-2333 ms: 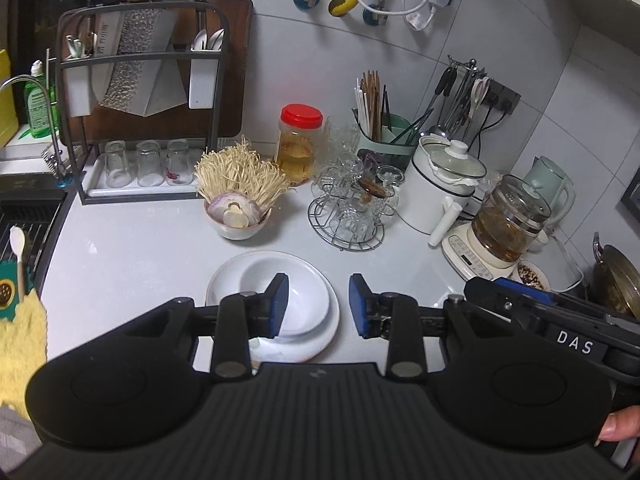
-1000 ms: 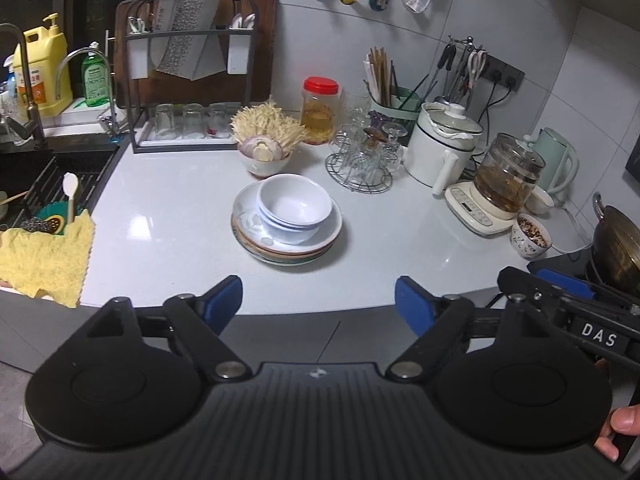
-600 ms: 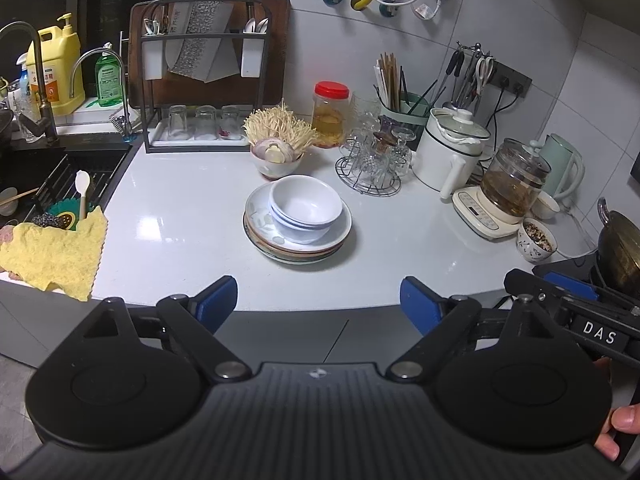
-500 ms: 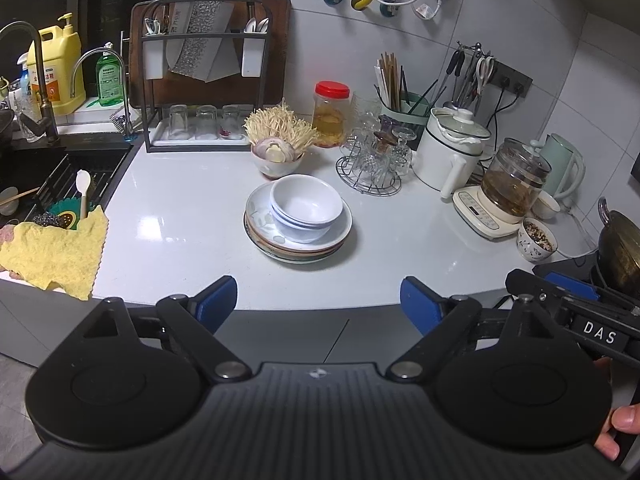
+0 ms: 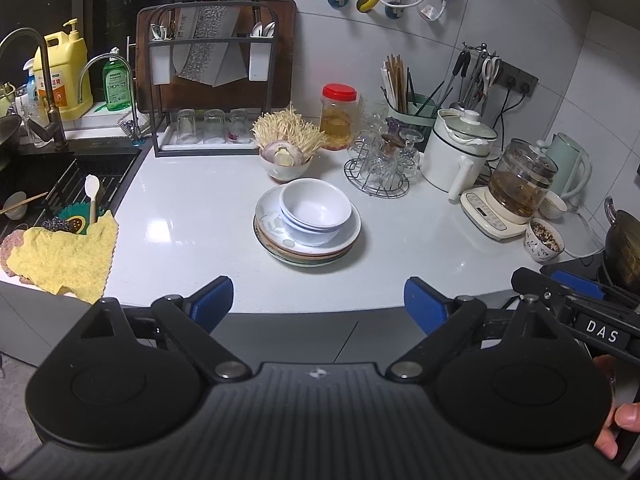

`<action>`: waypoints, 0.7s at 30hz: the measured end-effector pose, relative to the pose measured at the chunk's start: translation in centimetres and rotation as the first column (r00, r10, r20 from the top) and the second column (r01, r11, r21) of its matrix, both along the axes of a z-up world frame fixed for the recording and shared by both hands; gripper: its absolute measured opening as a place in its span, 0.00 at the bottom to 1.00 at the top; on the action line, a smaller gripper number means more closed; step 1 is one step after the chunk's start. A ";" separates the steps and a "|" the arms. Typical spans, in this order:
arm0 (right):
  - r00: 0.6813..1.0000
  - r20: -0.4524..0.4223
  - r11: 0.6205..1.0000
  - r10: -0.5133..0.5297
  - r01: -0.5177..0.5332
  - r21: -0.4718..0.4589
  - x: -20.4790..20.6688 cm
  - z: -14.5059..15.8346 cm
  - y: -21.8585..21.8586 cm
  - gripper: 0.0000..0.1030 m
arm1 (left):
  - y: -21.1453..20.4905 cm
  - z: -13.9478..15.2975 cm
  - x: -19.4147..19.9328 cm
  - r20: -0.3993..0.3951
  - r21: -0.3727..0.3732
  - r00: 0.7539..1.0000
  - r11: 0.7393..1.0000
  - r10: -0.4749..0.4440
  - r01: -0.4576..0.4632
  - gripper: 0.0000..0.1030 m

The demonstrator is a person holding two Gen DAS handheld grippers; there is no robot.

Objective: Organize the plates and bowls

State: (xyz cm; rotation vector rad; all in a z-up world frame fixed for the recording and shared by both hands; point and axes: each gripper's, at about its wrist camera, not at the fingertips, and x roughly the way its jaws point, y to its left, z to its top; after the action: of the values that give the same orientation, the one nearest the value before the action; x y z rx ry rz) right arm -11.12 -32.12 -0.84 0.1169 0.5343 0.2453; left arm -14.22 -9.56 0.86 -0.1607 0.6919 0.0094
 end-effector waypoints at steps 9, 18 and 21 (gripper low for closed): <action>1.000 0.006 1.000 -0.019 0.019 0.000 0.4 -0.1 -0.2 1.00 | -0.1 0.0 0.1 -0.001 0.026 1.000 1.000 0.006 -0.006 0.95; 1.000 0.004 1.000 -0.009 0.009 0.004 0.4 -0.2 -0.2 1.00 | -0.2 -0.2 0.6 -0.012 0.030 1.000 1.000 0.011 -0.010 0.95; 1.000 0.002 1.000 -0.004 0.004 0.004 0.3 -0.2 -0.2 1.00 | -0.2 -0.2 0.8 -0.015 0.030 1.000 0.999 0.015 -0.014 0.95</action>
State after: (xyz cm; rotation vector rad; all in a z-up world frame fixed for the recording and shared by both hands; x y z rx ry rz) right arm -10.78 -32.34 -1.07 0.1219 0.5313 0.2423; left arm -13.45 -9.71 0.64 -0.1367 0.7054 0.0351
